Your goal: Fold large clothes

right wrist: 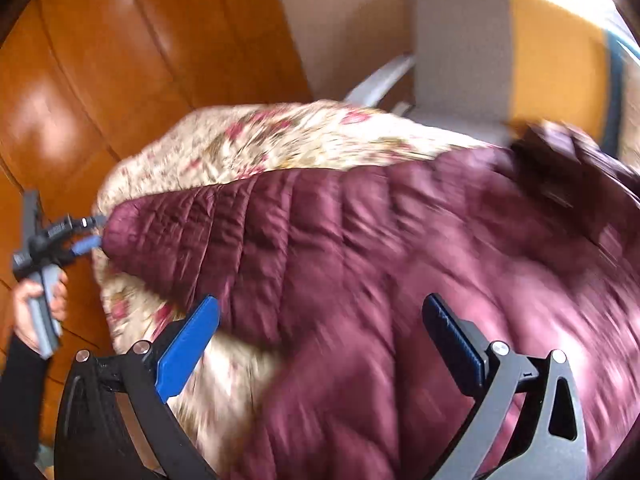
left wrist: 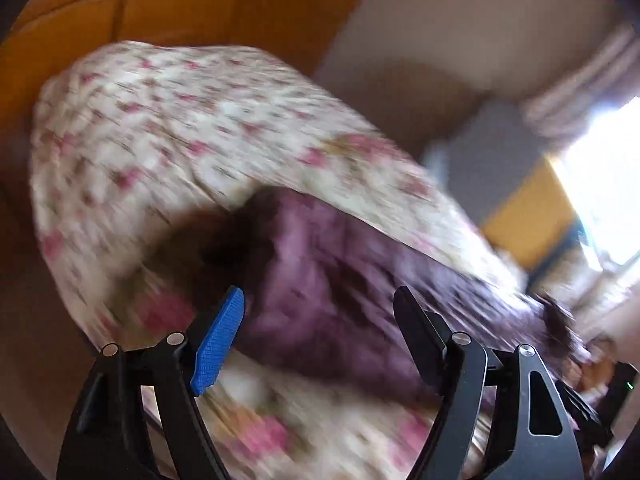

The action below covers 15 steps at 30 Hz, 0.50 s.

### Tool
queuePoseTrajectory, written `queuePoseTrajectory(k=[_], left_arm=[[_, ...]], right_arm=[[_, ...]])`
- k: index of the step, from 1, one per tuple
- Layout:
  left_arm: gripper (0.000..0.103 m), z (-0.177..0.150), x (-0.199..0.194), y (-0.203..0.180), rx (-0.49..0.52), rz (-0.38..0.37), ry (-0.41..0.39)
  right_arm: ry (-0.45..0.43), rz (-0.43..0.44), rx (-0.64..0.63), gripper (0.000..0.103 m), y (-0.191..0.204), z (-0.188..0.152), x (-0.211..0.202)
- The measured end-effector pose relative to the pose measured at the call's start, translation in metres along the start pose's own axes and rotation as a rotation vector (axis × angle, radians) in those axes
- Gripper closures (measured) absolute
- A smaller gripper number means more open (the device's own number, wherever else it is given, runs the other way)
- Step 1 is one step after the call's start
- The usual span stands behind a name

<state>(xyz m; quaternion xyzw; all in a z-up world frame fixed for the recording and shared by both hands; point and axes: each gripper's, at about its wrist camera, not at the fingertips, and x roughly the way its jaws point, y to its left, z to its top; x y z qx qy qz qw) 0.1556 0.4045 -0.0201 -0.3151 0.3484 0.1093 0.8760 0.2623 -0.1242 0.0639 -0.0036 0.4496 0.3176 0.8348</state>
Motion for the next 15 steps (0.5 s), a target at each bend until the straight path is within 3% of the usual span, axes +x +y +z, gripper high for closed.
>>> queuePoseTrajectory(k=[3, 7, 9, 12, 15], left_arm=[[0.028, -0.051, 0.000, -0.043, 0.120, -0.216, 0.106], [0.027, -0.142, 0.014, -0.112, 0.251, -0.498, 0.356], [0.026, -0.180, 0.016, -0.135, 0.291, -0.558, 0.432], [0.026, -0.239, 0.024, -0.162, 0.339, -0.621, 0.564], [0.027, -0.269, 0.037, -0.173, 0.327, -0.609, 0.631]], right_arm=[[-0.050, -0.096, 0.094, 0.002, -0.048, -0.045, -0.083], [-0.082, -0.283, 0.250, 0.002, -0.111, -0.127, -0.188], [-0.072, -0.312, 0.349, 0.002, -0.137, -0.175, -0.225], [-0.008, -0.267, 0.490, 0.002, -0.163, -0.248, -0.244], [0.023, -0.096, 0.629, 0.002, -0.167, -0.303, -0.231]])
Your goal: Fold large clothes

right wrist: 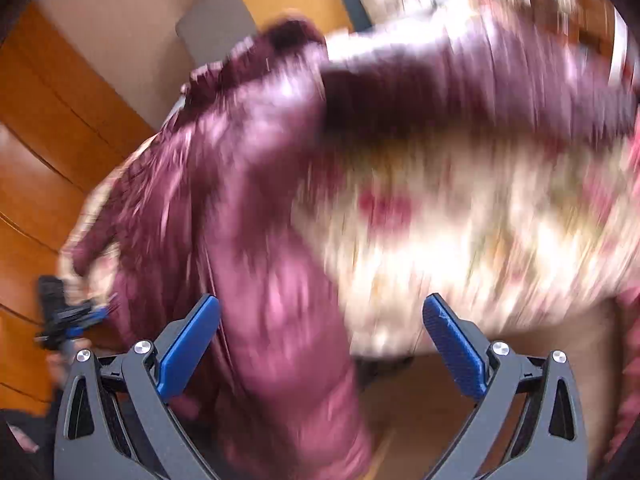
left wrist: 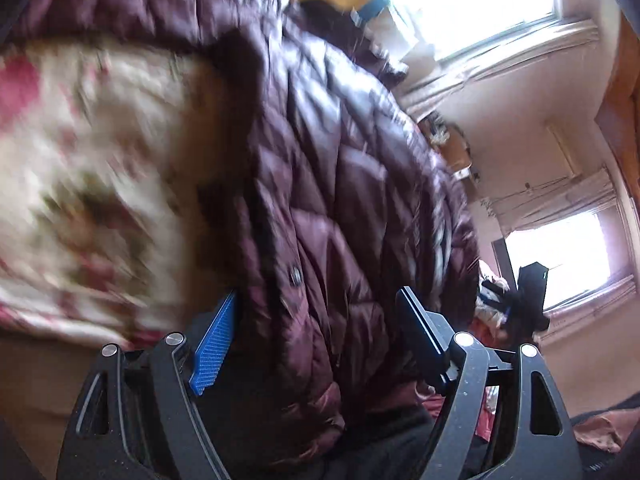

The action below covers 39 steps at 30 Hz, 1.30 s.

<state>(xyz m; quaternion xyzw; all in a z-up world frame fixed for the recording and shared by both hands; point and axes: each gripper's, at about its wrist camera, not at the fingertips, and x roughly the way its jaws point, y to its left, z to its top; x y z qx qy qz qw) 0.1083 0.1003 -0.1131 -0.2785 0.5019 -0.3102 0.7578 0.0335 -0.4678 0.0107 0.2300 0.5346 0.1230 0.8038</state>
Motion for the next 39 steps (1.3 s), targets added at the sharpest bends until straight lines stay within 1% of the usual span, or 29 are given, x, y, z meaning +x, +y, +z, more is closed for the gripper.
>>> queuePoseTrajectory(k=[1, 2, 3, 4, 5, 7, 8, 9, 10, 11, 12, 13, 16, 18, 20, 22, 25, 27, 28, 29, 30, 31, 32, 33, 34, 35, 36, 37, 39], left_arm=[[0.040, -0.003, 0.008, -0.003, 0.001, -0.012, 0.009], [0.063, -0.004, 0.011, -0.007, 0.017, 0.017, 0.001], [0.078, -0.003, 0.011, -0.009, 0.025, 0.031, 0.002], [0.088, 0.002, 0.008, -0.010, 0.027, 0.035, -0.003], [0.090, 0.007, 0.001, -0.011, 0.030, 0.033, -0.010], [0.091, 0.019, -0.017, -0.021, 0.090, 0.066, -0.035], [0.091, 0.026, -0.028, -0.028, 0.119, 0.090, -0.049], [0.092, 0.030, -0.044, -0.038, 0.144, 0.092, -0.071], [0.092, 0.033, -0.063, -0.047, 0.179, 0.105, -0.106], [0.092, 0.034, -0.072, -0.050, 0.199, 0.148, -0.119], [0.092, 0.032, -0.073, -0.048, 0.206, 0.189, -0.105], [0.092, 0.031, -0.068, -0.036, 0.186, 0.242, -0.066], [0.092, 0.023, -0.041, -0.010, 0.162, 0.353, 0.010], [0.092, 0.020, -0.026, -0.004, 0.150, 0.381, 0.020], [0.091, 0.024, -0.021, 0.000, 0.134, 0.378, 0.019], [0.091, 0.023, -0.020, 0.001, 0.126, 0.378, 0.027], [0.091, 0.022, -0.024, -0.007, 0.132, 0.395, 0.035], [0.091, 0.028, -0.013, -0.010, 0.126, 0.401, 0.032], [0.091, 0.029, -0.012, -0.013, 0.121, 0.400, 0.027], [0.091, 0.030, -0.011, -0.011, 0.116, 0.399, 0.022], [0.091, 0.029, -0.012, -0.003, 0.113, 0.398, 0.017], [0.091, 0.028, -0.014, -0.005, 0.115, 0.395, 0.008], [0.091, 0.028, -0.019, -0.009, 0.115, 0.384, -0.004], [0.091, 0.026, -0.027, -0.014, 0.109, 0.351, -0.033], [0.091, 0.024, -0.034, -0.017, 0.110, 0.327, -0.052], [0.091, 0.021, -0.038, -0.022, 0.113, 0.313, -0.065], [0.091, 0.019, -0.040, -0.026, 0.113, 0.312, -0.074], [0.091, 0.014, -0.039, -0.026, 0.107, 0.306, -0.083], [0.091, 0.006, -0.030, -0.015, 0.072, 0.312, -0.070]], right_arm=[[0.011, 0.057, 0.030, 0.002, -0.004, -0.010, 0.007], [0.019, 0.097, 0.049, 0.002, -0.007, -0.014, 0.012], [0.032, 0.144, 0.069, 0.002, -0.007, -0.021, 0.020], [0.062, 0.179, 0.067, 0.002, -0.003, -0.024, 0.028], [0.086, 0.195, 0.047, 0.007, 0.007, -0.025, 0.034], [0.121, 0.167, -0.070, 0.028, 0.037, -0.027, 0.034], [0.117, 0.151, -0.121, 0.034, 0.053, -0.027, 0.028], [0.092, 0.169, -0.206, 0.042, 0.075, -0.030, 0.013], [0.064, 0.185, -0.264, 0.043, 0.089, -0.034, 0.002], [0.041, 0.206, -0.299, 0.042, 0.097, -0.038, -0.007], [0.041, 0.263, -0.296, 0.017, 0.099, -0.043, -0.011], [0.047, 0.306, -0.270, 0.004, 0.093, -0.046, -0.010], [0.024, 0.305, -0.072, 0.007, 0.048, -0.046, 0.008], [0.019, 0.317, 0.089, 0.011, 0.006, -0.051, 0.020], [-0.009, 0.317, 0.124, 0.012, -0.015, -0.054, 0.023], [0.001, 0.327, 0.154, 0.012, -0.027, -0.054, 0.033], [0.012, 0.404, 0.187, 0.005, -0.024, -0.043, 0.052], [0.041, 0.501, 0.194, 0.005, -0.023, -0.036, 0.062], [0.061, 0.521, 0.188, 0.008, -0.017, -0.032, 0.069], [0.088, 0.548, 0.162, 0.015, -0.007, -0.029, 0.072], [0.094, 0.544, 0.131, 0.036, 0.002, -0.027, 0.070], [0.074, 0.472, 0.052, 0.048, 0.018, -0.025, 0.055], [0.051, 0.432, -0.006, 0.058, 0.028, -0.023, 0.039], [0.012, 0.371, -0.071, 0.070, 0.038, -0.021, 0.015], [-0.016, 0.312, -0.120, 0.074, 0.045, -0.020, -0.003], [-0.060, 0.222, -0.182, 0.075, 0.050, -0.021, -0.028], [-0.091, 0.165, -0.215, 0.076, 0.049, -0.022, -0.041], [-0.103, 0.111, -0.211, 0.076, 0.036, -0.024, -0.047], [-0.030, 0.051, -0.069, 0.076, -0.012, -0.027, -0.022]])
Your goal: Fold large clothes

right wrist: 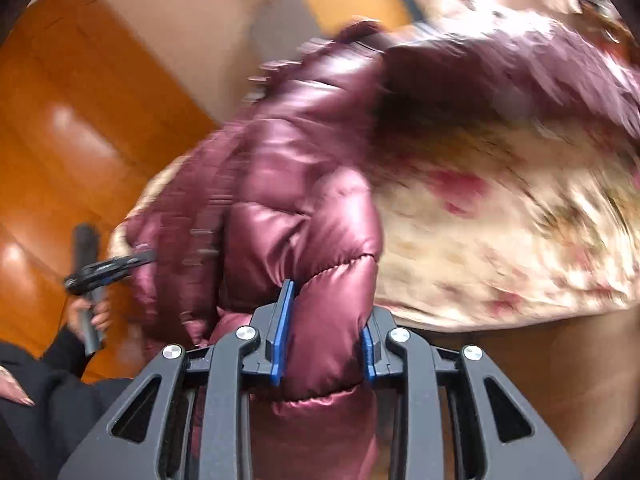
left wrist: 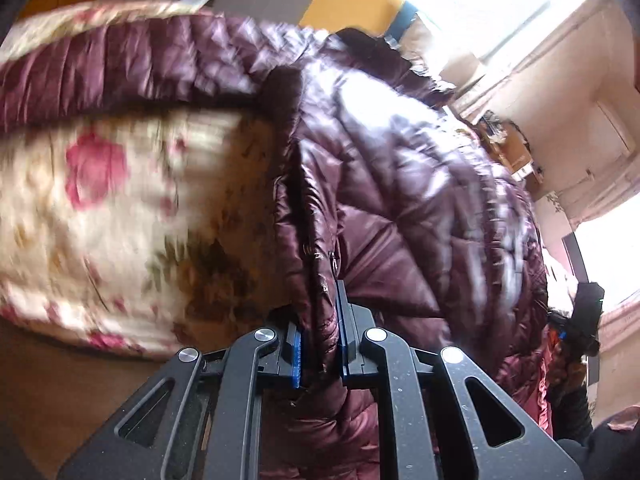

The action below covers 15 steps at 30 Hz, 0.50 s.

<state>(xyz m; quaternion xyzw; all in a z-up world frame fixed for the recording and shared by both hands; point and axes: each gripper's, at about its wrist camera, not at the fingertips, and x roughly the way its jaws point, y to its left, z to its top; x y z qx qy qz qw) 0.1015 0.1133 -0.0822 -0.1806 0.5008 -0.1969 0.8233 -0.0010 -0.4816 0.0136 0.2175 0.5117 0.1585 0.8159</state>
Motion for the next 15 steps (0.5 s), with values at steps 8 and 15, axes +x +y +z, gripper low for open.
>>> queuePoseTrajectory(k=[8, 15], left_arm=[[0.088, -0.011, -0.007, 0.006, -0.026, 0.035, 0.023], [0.048, 0.009, -0.071, -0.009, 0.005, -0.007, -0.173]], right_arm=[[0.053, -0.211, -0.055, 0.054, 0.005, -0.011, 0.004], [-0.178, -0.204, -0.254, 0.037, 0.086, 0.041, -0.035]])
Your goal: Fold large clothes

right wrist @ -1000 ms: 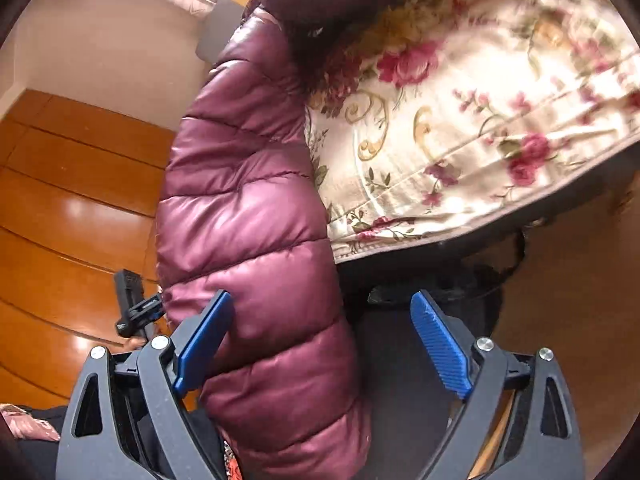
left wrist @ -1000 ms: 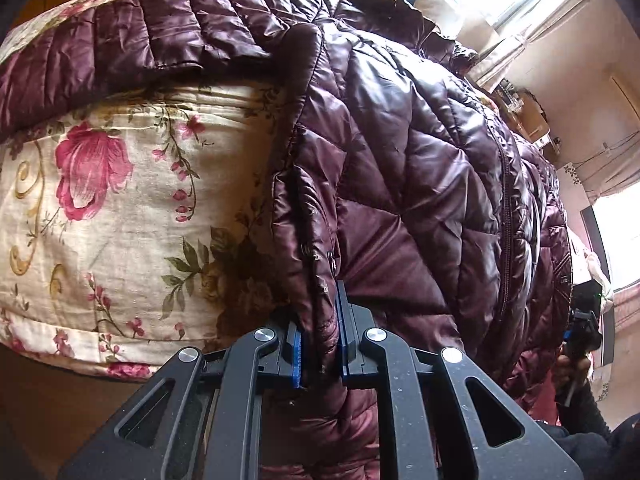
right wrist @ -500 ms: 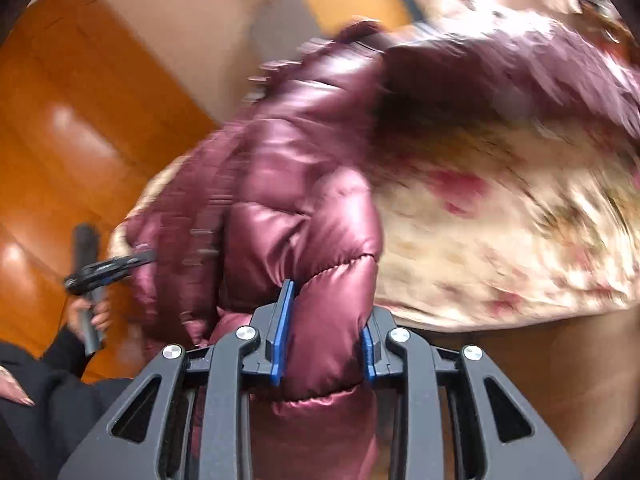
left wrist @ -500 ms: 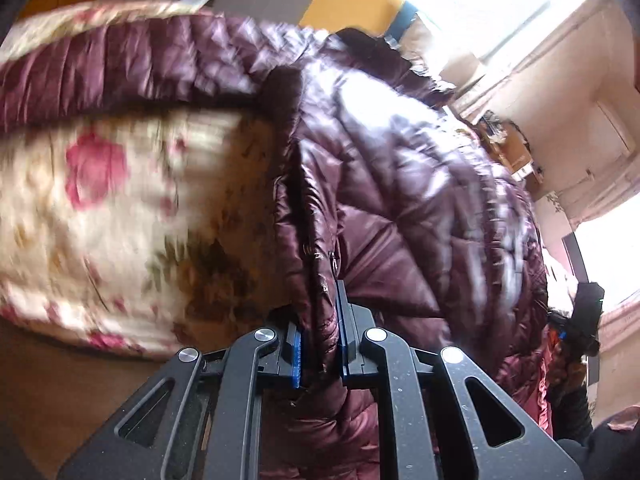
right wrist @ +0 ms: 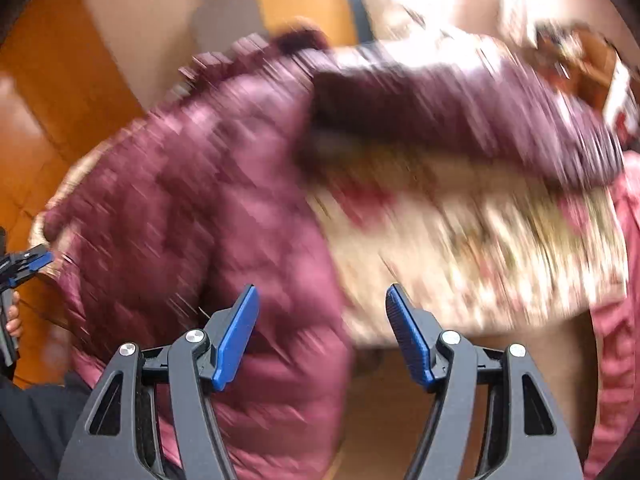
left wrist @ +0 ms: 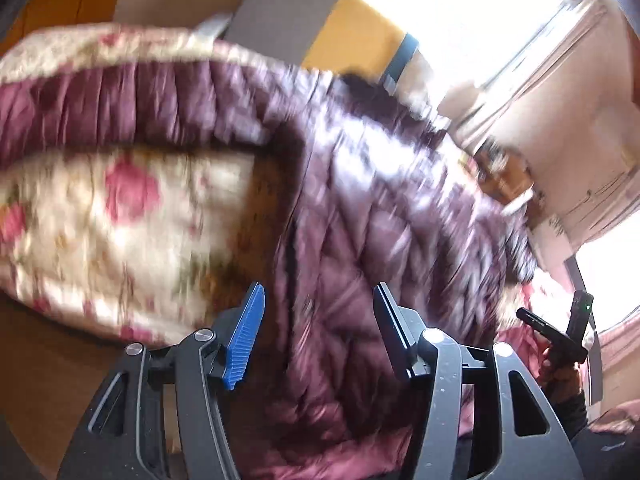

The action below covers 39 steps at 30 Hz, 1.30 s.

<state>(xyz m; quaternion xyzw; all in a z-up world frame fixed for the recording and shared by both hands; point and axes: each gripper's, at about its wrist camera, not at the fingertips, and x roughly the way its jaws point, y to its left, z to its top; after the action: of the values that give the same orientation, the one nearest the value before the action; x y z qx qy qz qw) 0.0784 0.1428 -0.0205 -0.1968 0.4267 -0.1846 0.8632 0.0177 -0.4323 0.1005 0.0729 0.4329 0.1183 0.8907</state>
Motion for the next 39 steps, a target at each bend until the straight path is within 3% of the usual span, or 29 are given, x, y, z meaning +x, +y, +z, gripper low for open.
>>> queuePoseTrajectory(k=[3, 4, 6, 8, 9, 10, 12, 14, 15, 17, 18, 19, 20, 21, 23, 27, 32, 33, 34, 36, 39], left_arm=[[0.048, 0.019, 0.003, -0.020, 0.062, -0.065, -0.091], [0.046, 0.023, 0.013, -0.030, 0.089, -0.063, -0.090], [0.046, 0.028, 0.038, -0.042, 0.146, -0.041, -0.063], [0.046, 0.030, 0.078, -0.044, 0.178, 0.019, 0.010], [0.048, 0.026, 0.099, -0.040, 0.185, 0.067, 0.070], [0.060, 0.022, 0.124, -0.031, 0.179, 0.113, 0.138], [0.061, 0.015, 0.142, -0.023, 0.149, 0.117, 0.150], [0.061, 0.014, 0.139, -0.025, 0.152, 0.136, 0.134], [0.061, 0.014, 0.134, -0.026, 0.145, 0.141, 0.128], [0.056, 0.015, 0.117, -0.025, 0.105, 0.119, 0.094], [0.052, 0.016, 0.115, -0.026, 0.085, 0.104, 0.080], [0.043, 0.016, 0.107, -0.025, 0.053, 0.080, 0.059], [0.040, 0.016, 0.100, -0.024, 0.032, 0.068, 0.040], [0.038, 0.016, 0.097, -0.025, 0.020, 0.063, 0.022], [0.034, 0.017, 0.088, -0.029, 0.013, 0.090, -0.011], [0.034, 0.028, 0.094, -0.050, 0.048, 0.109, -0.050], [0.034, 0.034, 0.100, -0.056, 0.056, 0.131, -0.044], [0.034, 0.033, 0.102, -0.056, 0.054, 0.147, -0.038], [0.034, 0.034, 0.109, -0.056, 0.054, 0.161, -0.029], [0.034, 0.033, 0.120, -0.052, 0.053, 0.188, 0.002], [0.035, 0.030, 0.132, -0.046, 0.060, 0.216, 0.044]], right_arm=[[-0.073, 0.102, -0.058, 0.042, 0.038, 0.019, 0.017], [-0.068, 0.102, -0.078, 0.043, 0.064, 0.029, 0.040], [-0.019, 0.057, -0.083, 0.044, 0.071, 0.040, 0.088], [0.077, -0.020, -0.035, 0.068, 0.048, 0.039, 0.130], [0.129, -0.046, 0.026, 0.095, 0.027, 0.034, 0.152], [0.147, -0.008, 0.092, 0.103, 0.010, 0.031, 0.162], [0.124, 0.119, 0.205, 0.103, -0.011, 0.028, 0.171], [0.119, 0.132, 0.221, 0.103, -0.013, 0.028, 0.167], [0.110, 0.163, 0.218, 0.101, -0.011, 0.027, 0.158], [0.072, 0.240, 0.243, 0.083, -0.027, 0.021, 0.137], [0.025, 0.280, 0.290, 0.069, -0.037, 0.019, 0.117], [-0.018, 0.284, 0.323, 0.051, -0.046, 0.017, 0.102], [-0.082, 0.270, 0.370, 0.039, -0.060, 0.013, 0.084], [-0.154, 0.233, 0.431, 0.016, -0.080, 0.005, 0.068], [-0.292, 0.190, 0.615, 0.013, -0.128, -0.009, 0.039], [-0.455, 0.082, 1.026, 0.007, -0.226, -0.049, 0.021], [-0.545, 0.103, 1.269, 0.006, -0.283, -0.067, 0.032], [-0.559, 0.109, 1.269, 0.021, -0.290, -0.063, 0.033], [-0.543, 0.087, 1.241, 0.067, -0.294, -0.055, 0.031], [-0.480, -0.043, 1.190, 0.091, -0.303, -0.037, 0.025], [-0.470, -0.240, 1.090, 0.096, -0.319, 0.006, 0.000]])
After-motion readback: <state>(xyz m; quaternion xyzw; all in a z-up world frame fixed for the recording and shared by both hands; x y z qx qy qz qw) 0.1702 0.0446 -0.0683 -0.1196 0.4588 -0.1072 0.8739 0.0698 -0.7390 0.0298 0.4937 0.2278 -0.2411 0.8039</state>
